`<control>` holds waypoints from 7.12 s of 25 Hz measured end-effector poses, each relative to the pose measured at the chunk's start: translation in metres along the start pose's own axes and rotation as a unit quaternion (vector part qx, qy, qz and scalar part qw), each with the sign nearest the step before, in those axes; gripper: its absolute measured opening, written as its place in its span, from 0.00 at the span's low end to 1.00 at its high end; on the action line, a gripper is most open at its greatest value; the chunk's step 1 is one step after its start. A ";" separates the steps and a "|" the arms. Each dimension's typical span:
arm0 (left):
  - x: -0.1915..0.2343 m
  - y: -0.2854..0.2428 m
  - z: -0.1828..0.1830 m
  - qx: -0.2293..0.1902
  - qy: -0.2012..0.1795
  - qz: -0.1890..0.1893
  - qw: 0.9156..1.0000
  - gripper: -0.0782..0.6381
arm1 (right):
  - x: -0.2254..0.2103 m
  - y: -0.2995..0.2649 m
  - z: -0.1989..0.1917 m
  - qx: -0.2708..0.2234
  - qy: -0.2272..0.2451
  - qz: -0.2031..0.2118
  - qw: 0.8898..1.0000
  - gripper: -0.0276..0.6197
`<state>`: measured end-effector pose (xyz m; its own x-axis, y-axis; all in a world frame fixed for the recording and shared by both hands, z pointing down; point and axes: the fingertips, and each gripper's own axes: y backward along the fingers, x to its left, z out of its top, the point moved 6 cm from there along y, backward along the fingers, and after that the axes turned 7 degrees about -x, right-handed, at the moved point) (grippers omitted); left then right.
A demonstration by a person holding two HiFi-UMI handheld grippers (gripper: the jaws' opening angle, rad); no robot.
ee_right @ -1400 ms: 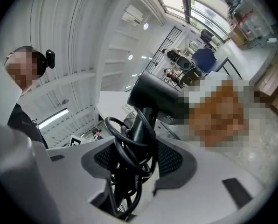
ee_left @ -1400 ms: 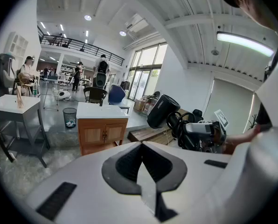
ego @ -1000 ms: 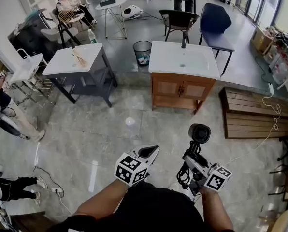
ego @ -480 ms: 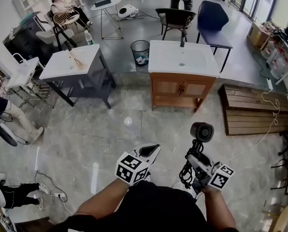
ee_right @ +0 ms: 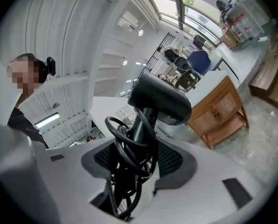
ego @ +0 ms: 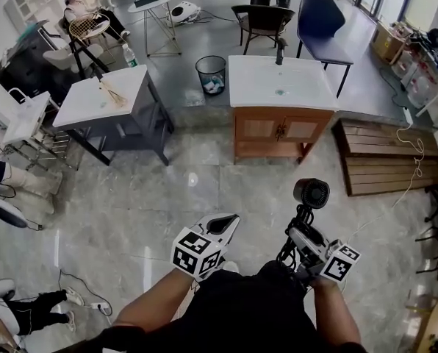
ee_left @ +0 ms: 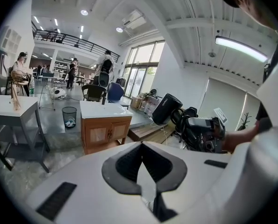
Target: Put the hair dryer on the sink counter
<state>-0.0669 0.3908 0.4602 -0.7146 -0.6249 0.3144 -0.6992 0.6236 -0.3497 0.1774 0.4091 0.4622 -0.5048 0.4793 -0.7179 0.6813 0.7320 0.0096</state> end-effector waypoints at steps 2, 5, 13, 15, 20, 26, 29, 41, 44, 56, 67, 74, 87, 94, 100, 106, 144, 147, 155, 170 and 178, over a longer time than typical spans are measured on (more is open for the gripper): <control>0.011 0.003 0.000 0.000 0.008 0.000 1.000 0.11 | 0.002 -0.009 -0.001 0.003 0.000 -0.006 1.000 0.37; 0.023 0.002 0.001 -0.002 0.018 0.000 1.000 0.11 | 0.000 -0.021 0.002 0.011 0.002 -0.011 1.000 0.37; 0.059 -0.032 0.010 0.000 0.031 0.014 0.999 0.11 | -0.034 -0.066 0.023 0.011 0.000 -0.004 1.000 0.37; 0.069 -0.044 0.019 0.002 0.029 0.019 0.999 0.11 | -0.047 -0.080 0.034 0.010 0.000 -0.001 1.000 0.37; 0.097 -0.088 0.060 -0.012 0.020 0.038 0.999 0.11 | -0.084 -0.120 0.077 0.012 0.005 0.015 1.000 0.37; 0.119 -0.145 0.104 -0.033 0.013 0.054 0.998 0.11 | -0.119 -0.166 0.133 0.017 0.034 0.052 0.998 0.37; 0.128 -0.172 0.116 -0.035 0.012 0.061 0.997 0.11 | -0.137 -0.184 0.155 0.022 0.044 0.066 0.997 0.37; 0.154 -0.226 0.141 -0.017 0.013 0.068 0.997 0.11 | -0.190 -0.218 0.183 0.049 0.037 0.063 0.996 0.37; 0.166 -0.237 0.144 -0.013 0.016 0.066 0.998 0.11 | -0.199 -0.230 0.187 0.058 0.044 0.061 0.995 0.37; 0.263 -0.295 0.193 -0.016 0.013 0.041 0.999 0.11 | -0.230 -0.327 0.211 0.074 0.084 0.049 0.993 0.37; 0.365 -0.343 0.256 -0.011 0.008 -0.001 1.000 0.11 | -0.256 -0.430 0.233 0.106 0.146 -0.011 0.984 0.37; 0.429 -0.351 0.273 0.001 0.003 -0.020 1.000 0.11 | -0.287 -0.493 0.228 0.148 0.200 -0.055 0.967 0.37; 0.489 -0.347 0.274 0.015 0.028 -0.008 0.999 0.11 | -0.338 -0.580 0.234 0.270 0.315 -0.052 0.908 0.37; 0.509 -0.331 0.279 -0.004 0.049 0.046 0.998 0.11 | -0.372 -0.640 0.239 0.380 0.424 0.003 0.822 0.36; 0.524 -0.323 0.283 -0.019 0.069 0.114 0.991 0.11 | -0.394 -0.685 0.236 0.454 0.515 0.063 0.724 0.36; 0.521 -0.341 0.289 -0.023 0.081 0.152 0.985 0.11 | -0.423 -0.726 0.225 0.506 0.587 0.121 0.620 0.36; 0.502 -0.350 0.281 -0.020 0.105 0.213 0.971 0.11 | -0.515 -0.768 0.208 0.523 0.724 0.201 0.402 0.46; 0.502 -0.350 0.280 -0.019 0.099 0.198 0.975 0.11 | -0.509 -0.763 0.211 0.519 0.728 0.185 0.408 0.46; 0.502 -0.347 0.277 -0.008 0.075 0.144 0.987 0.11 | -0.463 -0.749 0.230 0.467 0.728 0.115 0.489 0.46; 0.481 -0.345 0.270 0.002 0.024 0.028 0.999 0.11 | -0.310 -0.592 0.241 0.151 0.290 -0.082 0.942 0.23; 0.444 -0.348 0.270 0.003 0.002 -0.005 1.000 0.11 | -0.268 -0.532 0.256 0.035 0.135 -0.060 0.988 0.05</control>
<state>-0.1342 -0.2305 0.4831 -0.7079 -0.6286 0.3221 -0.7059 0.6146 -0.3521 0.0854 -0.2324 0.4715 -0.7006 0.5105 -0.4986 0.6384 0.7606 -0.1182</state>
